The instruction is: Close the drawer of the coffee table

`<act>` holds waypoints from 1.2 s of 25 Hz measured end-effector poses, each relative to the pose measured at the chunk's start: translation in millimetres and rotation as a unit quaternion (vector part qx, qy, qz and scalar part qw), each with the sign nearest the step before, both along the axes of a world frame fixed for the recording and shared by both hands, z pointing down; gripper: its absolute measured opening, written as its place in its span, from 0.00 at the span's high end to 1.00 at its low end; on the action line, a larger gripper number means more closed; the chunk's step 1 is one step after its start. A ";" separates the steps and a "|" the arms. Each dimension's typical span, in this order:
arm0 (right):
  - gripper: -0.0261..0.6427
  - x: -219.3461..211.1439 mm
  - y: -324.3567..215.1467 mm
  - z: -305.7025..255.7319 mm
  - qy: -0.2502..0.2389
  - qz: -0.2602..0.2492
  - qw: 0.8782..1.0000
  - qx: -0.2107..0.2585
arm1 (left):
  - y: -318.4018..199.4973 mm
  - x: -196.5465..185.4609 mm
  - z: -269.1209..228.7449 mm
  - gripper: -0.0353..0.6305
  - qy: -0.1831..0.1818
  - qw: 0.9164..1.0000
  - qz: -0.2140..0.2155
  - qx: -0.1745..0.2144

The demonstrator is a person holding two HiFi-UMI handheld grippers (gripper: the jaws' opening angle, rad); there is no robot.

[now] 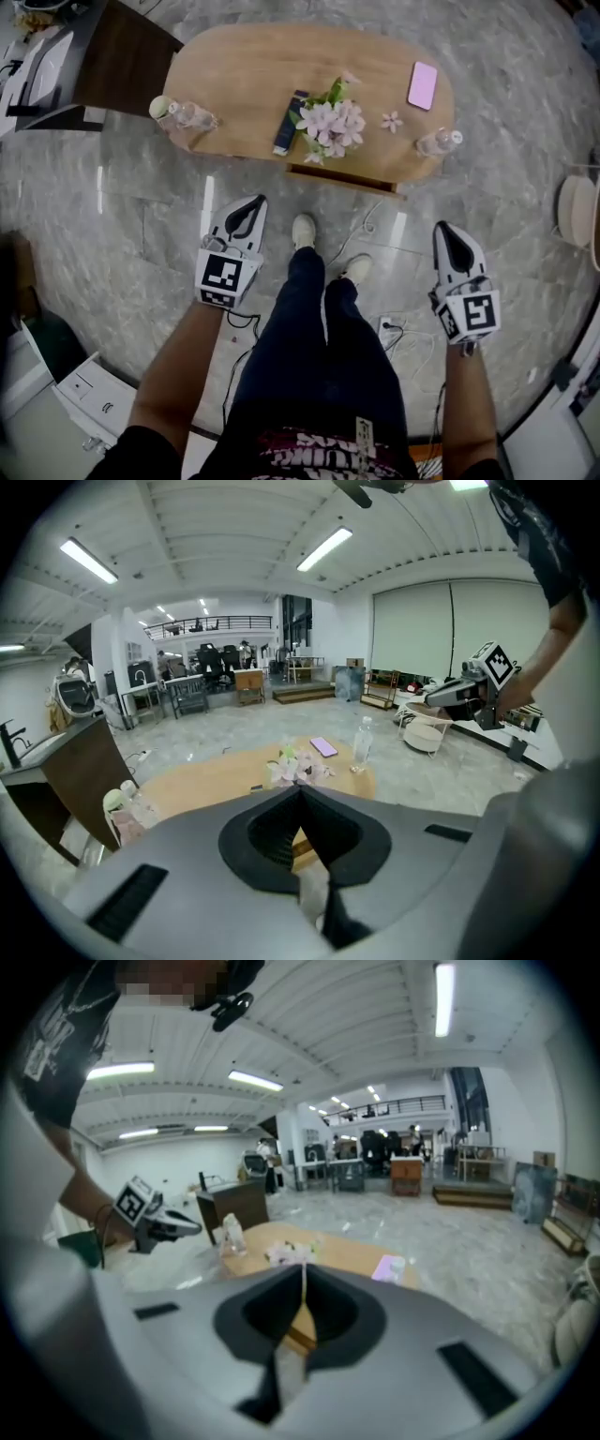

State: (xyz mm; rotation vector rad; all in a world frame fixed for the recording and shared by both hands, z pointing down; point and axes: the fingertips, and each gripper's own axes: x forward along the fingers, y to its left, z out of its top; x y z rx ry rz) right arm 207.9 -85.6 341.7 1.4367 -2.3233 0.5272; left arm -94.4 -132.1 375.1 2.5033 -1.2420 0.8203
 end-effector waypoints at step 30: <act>0.68 6.7 -1.8 392.2 0.344 -0.287 0.869 -0.209 | -27.7 4.9 354.7 0.70 -0.263 0.914 0.295 -0.086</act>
